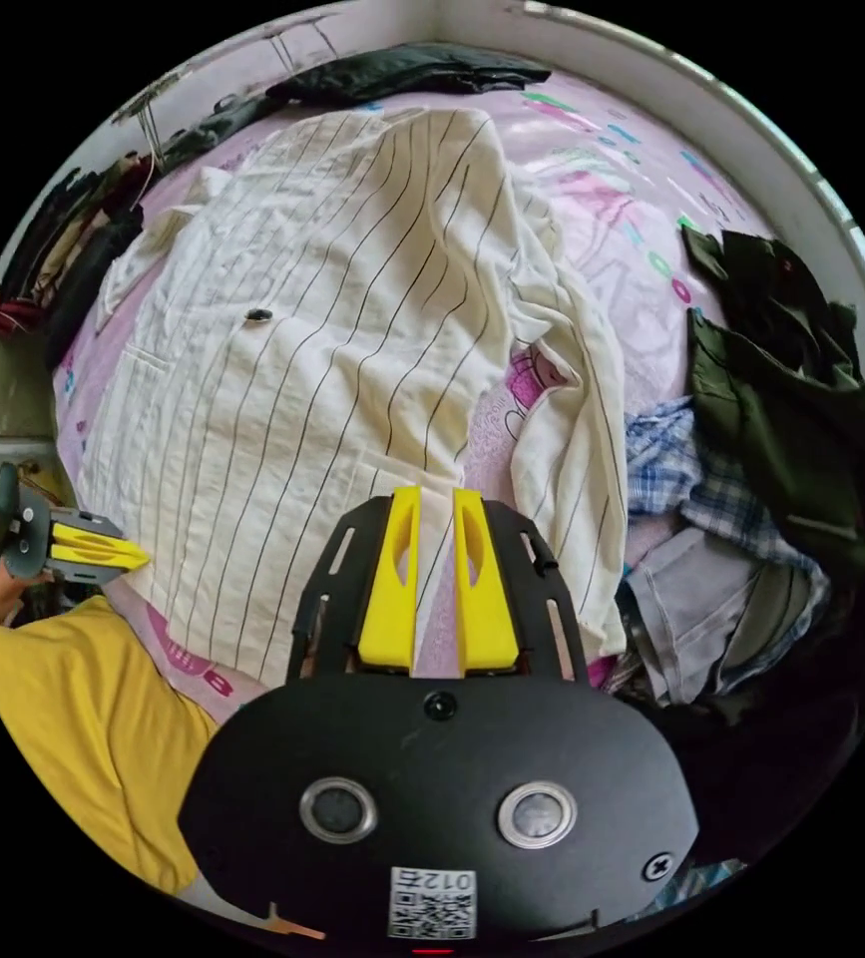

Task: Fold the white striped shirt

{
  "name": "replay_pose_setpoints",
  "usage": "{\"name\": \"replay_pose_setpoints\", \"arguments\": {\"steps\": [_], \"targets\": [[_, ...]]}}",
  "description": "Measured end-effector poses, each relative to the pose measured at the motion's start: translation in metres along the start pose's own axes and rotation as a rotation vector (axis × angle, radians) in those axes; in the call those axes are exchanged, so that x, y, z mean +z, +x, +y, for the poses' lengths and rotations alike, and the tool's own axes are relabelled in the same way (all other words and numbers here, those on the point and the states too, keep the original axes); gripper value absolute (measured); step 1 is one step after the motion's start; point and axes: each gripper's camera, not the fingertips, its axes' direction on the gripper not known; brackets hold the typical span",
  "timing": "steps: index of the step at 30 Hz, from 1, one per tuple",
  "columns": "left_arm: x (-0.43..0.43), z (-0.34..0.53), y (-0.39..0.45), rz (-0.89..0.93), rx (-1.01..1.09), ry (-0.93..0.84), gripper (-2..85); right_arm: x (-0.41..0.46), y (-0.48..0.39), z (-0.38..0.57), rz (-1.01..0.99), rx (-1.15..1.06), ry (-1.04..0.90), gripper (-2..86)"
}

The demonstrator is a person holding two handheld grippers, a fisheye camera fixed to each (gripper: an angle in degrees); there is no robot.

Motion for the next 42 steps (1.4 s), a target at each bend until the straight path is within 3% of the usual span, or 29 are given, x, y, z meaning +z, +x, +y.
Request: {"name": "replay_pose_setpoints", "arguments": {"steps": [6,13,18,22,27,30,36,42], "targets": [[-0.038,-0.001,0.027,0.092,0.091,0.178,0.6,0.022,0.060,0.122,-0.299,0.230,0.009,8.2],[0.000,-0.028,0.065,-0.030,0.232,0.026,0.6,0.086,0.086,0.186,-0.468,0.352,0.025,7.5],[0.003,-0.028,0.057,-0.047,0.103,-0.010,0.7,0.105,0.091,0.187,-0.343,0.312,-0.027,2.5],[-0.036,0.001,0.043,-0.056,0.016,0.128,1.3,0.111,0.106,0.194,-0.400,0.302,0.009,4.4],[-0.075,0.099,-0.053,-0.105,-0.595,0.254,4.7,0.122,0.129,0.202,-0.448,0.351,0.047,9.2],[-0.078,0.134,-0.083,-0.074,-0.731,0.240,7.2,0.133,0.136,0.199,-0.481,0.351,0.028,9.8],[-0.071,0.127,-0.086,-0.016,-0.659,0.138,8.1,0.138,0.144,0.191,-0.476,0.360,0.012,9.4],[-0.077,0.112,-0.075,-0.169,-0.594,0.033,3.8,0.141,0.143,0.181,-0.403,0.338,-0.033,5.6]]}}
